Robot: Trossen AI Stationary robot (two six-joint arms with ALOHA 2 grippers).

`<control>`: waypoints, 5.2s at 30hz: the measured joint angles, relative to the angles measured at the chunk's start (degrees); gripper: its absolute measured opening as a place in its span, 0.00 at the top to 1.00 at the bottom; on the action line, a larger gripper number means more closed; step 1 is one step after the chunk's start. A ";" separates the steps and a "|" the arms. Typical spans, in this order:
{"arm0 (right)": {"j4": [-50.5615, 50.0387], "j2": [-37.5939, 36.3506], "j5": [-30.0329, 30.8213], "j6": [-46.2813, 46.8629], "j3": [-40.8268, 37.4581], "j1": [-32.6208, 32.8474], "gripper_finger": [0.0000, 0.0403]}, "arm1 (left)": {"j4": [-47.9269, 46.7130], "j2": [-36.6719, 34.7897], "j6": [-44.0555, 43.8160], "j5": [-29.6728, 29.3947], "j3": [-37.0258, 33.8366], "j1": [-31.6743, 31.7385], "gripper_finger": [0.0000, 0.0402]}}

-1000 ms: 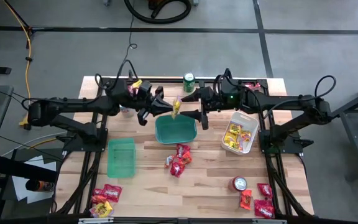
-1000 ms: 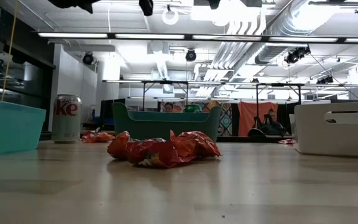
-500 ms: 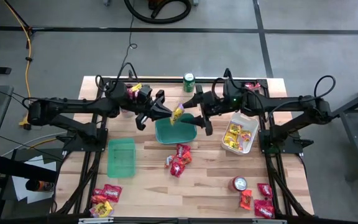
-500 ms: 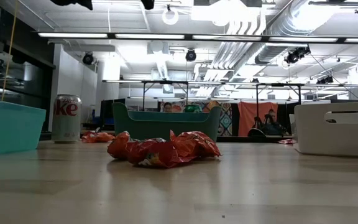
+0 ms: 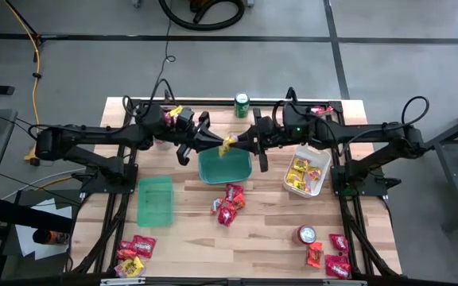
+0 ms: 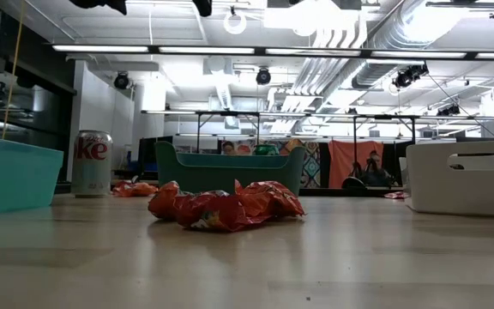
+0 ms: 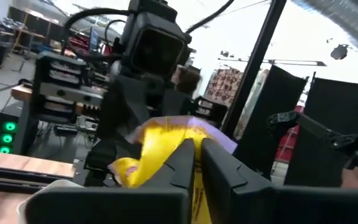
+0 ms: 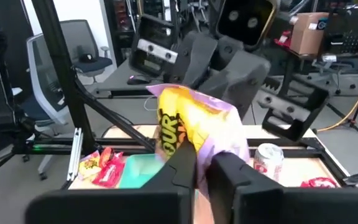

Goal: Sort candy
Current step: Put the yellow candy into the white bin

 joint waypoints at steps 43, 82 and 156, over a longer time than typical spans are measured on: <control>-65.72 -32.28 13.50 50.00 -28.13 0.39 0.91 | -37.84 -12.85 4.95 -3.80 -1.27 12.62 0.53; -72.88 -25.76 1.44 60.44 -24.23 -1.22 0.28 | -37.85 -12.87 3.86 -3.82 -1.27 11.18 0.53; -45.78 -25.51 12.61 24.39 -15.10 -13.11 0.28 | -64.95 34.64 -104.10 1.09 7.51 -68.37 0.58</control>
